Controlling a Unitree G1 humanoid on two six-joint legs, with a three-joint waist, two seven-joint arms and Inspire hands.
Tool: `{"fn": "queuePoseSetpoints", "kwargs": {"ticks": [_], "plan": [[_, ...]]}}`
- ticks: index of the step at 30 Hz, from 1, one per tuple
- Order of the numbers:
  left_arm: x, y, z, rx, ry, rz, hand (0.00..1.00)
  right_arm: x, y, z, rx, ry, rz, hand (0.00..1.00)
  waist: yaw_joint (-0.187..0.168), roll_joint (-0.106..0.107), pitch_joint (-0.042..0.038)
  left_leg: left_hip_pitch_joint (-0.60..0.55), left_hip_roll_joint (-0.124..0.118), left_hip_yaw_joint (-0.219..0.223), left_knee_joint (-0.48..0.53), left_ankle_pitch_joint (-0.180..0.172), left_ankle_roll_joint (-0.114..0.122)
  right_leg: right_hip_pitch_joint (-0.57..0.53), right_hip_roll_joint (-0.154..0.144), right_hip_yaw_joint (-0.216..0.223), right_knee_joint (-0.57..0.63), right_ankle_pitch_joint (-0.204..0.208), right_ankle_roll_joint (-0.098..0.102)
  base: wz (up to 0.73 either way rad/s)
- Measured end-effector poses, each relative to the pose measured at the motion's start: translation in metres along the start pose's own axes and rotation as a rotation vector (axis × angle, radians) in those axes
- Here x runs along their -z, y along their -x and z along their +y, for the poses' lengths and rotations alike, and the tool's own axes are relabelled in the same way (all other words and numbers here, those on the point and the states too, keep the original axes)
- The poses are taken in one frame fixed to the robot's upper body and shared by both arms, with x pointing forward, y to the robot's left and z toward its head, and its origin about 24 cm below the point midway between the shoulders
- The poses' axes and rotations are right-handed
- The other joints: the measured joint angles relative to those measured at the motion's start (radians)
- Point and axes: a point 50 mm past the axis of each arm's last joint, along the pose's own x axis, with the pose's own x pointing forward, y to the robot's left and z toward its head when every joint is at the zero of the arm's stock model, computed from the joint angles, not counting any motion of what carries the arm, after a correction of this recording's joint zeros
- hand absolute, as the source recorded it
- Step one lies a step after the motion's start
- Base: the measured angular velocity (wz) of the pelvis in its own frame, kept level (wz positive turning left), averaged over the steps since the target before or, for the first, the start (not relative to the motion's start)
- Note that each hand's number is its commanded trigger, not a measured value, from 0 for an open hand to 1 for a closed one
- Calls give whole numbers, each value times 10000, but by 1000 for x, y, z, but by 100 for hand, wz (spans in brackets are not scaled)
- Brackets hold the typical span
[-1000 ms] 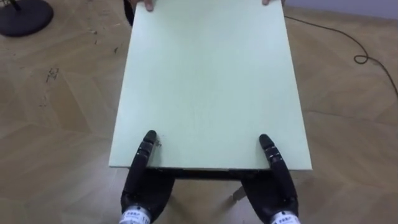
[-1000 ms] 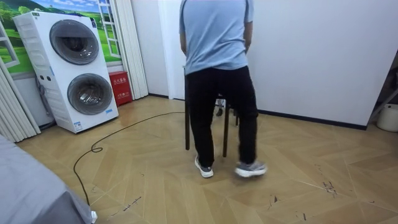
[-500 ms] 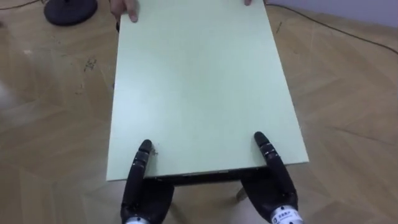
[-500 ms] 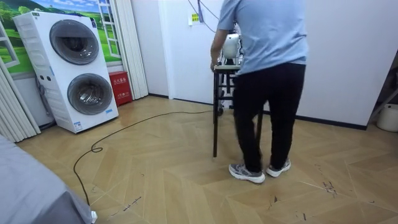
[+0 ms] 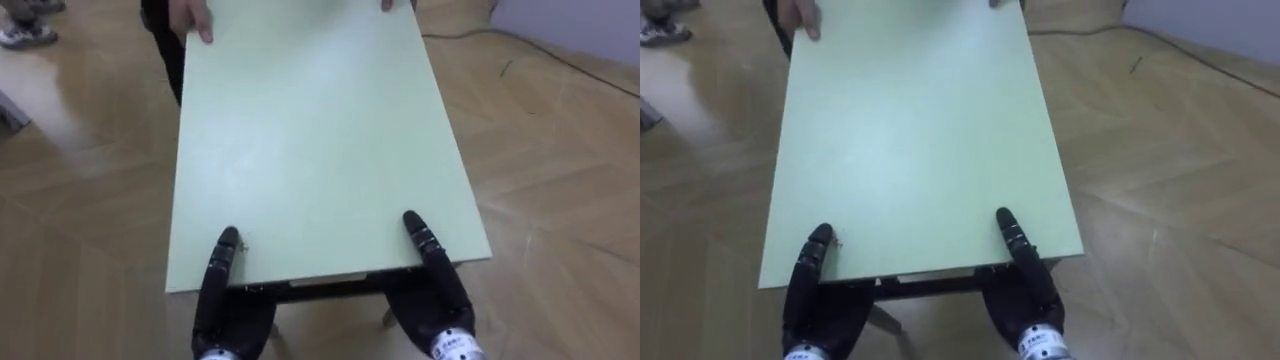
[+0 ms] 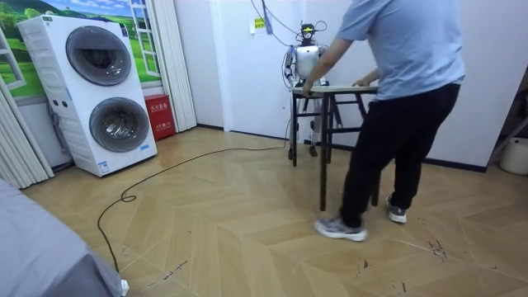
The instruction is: Move table with human
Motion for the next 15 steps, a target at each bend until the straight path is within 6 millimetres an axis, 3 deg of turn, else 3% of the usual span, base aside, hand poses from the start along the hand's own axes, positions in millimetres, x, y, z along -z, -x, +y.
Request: {"fn": "queuePoseSetpoints", "kwargs": {"ticks": [2,5,9,13,15], "plan": [[-1,1,1,-23,-18,-26,100,0,0,0,13,-29,38,100,96,48,4,10,157,-413,-164,83,-140,379,117,-431,-532,176,-126,44],[-4,2,1,-9,-89,-105,100,3,0,0,10,-138,162,100,372,33,-3,69,372,-623,-286,154,-254,816,311,-771,-1089,376,-251,27],[-3,4,3,-106,-24,-102,100,3,1,-1,54,-65,214,100,428,-4,-5,91,407,-863,-399,206,-311,1127,349,-986,-1402,375,-254,38],[-4,4,3,-120,-56,-111,100,6,2,-2,89,-159,199,100,522,-113,-9,-106,428,-1105,-376,247,-343,1456,335,-1464,-1747,377,-257,49],[-4,4,3,-105,-65,-112,100,4,3,-3,122,-117,179,100,372,-139,-12,-325,452,-1089,-284,290,-347,1583,292,-1815,-1784,364,-236,88]]}}
